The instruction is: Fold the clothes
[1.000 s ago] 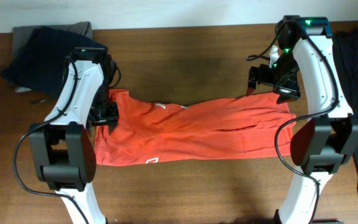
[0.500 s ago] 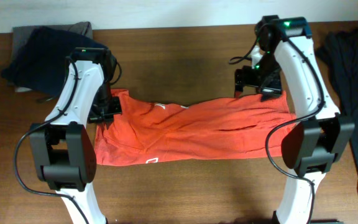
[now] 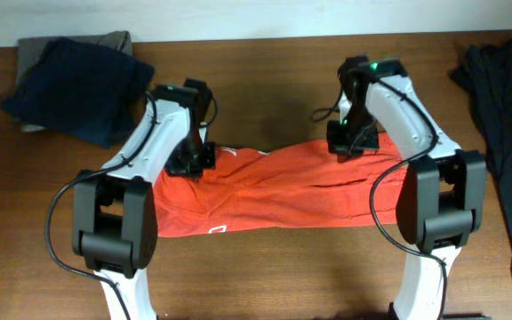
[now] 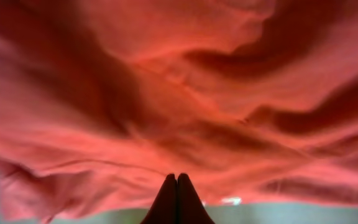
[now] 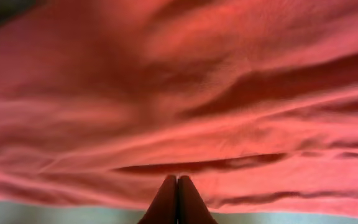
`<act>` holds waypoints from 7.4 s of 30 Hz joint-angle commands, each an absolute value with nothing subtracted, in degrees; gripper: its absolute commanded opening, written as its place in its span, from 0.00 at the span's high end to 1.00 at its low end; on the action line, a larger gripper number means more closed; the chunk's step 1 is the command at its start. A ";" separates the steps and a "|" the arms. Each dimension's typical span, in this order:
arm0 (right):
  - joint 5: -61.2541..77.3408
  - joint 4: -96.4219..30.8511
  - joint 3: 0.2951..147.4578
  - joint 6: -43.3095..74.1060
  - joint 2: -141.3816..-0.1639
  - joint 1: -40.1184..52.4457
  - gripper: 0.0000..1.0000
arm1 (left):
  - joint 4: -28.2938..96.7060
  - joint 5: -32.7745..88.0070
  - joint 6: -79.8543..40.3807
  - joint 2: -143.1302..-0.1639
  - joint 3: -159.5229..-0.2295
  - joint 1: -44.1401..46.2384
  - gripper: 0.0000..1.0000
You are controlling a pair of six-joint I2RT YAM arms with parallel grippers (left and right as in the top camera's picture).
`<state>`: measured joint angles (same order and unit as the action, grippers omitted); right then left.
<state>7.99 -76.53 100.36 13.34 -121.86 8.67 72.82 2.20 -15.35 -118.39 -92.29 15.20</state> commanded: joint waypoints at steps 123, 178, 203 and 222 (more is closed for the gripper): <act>-4.14 -51.79 79.70 15.31 -120.38 -6.46 0.94 | 53.69 3.05 -17.12 -109.65 -82.41 -12.16 0.99; 7.60 -54.92 78.63 13.32 -111.70 -6.39 0.96 | 54.04 3.77 -14.06 -123.02 -82.24 -2.15 0.99; 1.65 -53.01 78.87 13.85 -116.75 -6.52 0.96 | 57.47 0.27 -17.15 -123.00 -82.24 -9.72 0.99; 3.44 -72.90 100.73 12.56 -114.24 -6.74 0.27 | 68.97 0.23 -18.20 -106.72 -90.06 -9.50 0.06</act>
<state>3.07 -71.72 97.76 13.43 -116.27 -6.24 67.61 0.99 -17.85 -113.99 -87.55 -9.15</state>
